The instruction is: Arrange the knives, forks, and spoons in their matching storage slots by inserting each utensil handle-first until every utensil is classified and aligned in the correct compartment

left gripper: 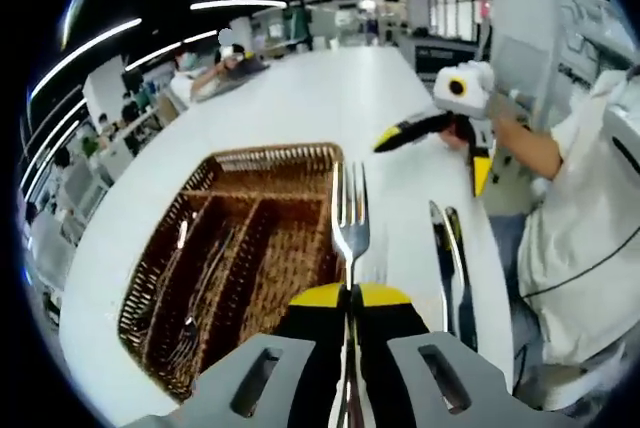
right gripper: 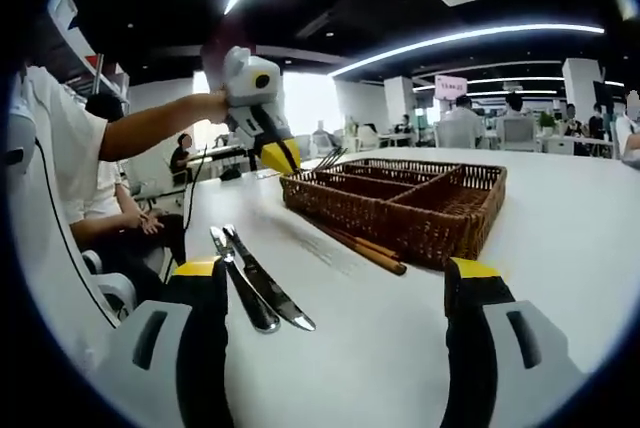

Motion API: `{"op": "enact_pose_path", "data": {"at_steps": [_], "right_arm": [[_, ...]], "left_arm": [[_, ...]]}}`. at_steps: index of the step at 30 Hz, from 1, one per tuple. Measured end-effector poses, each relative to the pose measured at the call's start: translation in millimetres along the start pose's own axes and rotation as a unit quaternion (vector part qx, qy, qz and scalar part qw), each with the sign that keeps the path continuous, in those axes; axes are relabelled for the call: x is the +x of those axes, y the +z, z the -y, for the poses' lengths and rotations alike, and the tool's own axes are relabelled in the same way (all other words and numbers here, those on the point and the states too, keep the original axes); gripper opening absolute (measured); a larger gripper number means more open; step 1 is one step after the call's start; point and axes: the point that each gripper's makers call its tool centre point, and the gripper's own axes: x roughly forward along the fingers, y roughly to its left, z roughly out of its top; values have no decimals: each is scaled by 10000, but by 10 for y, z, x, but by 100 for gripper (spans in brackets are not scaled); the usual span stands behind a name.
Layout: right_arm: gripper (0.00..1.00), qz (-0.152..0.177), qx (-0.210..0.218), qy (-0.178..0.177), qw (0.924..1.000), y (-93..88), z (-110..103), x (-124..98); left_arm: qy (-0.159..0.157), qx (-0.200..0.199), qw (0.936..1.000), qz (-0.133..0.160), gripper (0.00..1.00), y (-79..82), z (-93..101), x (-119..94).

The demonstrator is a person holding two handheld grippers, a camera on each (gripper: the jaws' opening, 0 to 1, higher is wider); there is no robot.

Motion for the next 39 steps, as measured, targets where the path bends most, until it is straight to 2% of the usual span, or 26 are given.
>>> {"op": "enact_pose_path", "data": {"at_steps": [5,13,26,33,38,39], "right_arm": [[93,-118,-57,-26,9999,-48,-33,7],[93,-84,10,1,10000,-44,-37,-4],[93,-37,41,-18,10000,-21,-3,-4],[93,-40,30,-58,10000,-18,5,-14],[93,6,21,-96,10000,24,0,-42],[93,18,18,-109,9999,17,21,-39]], "left_arm": [[12,-65,9999,-87,2,2,-97,-4],[135,-134,9997,-141,2,59,-246,-73],[212,47,9987,-468,2,121,-424,-226],[350,95,9976,-585,2,139,-655,-246],[361,113,9965,-750,2,126,-809,-269],[473,127,9950,-875,2,106,-888,-271]]}}
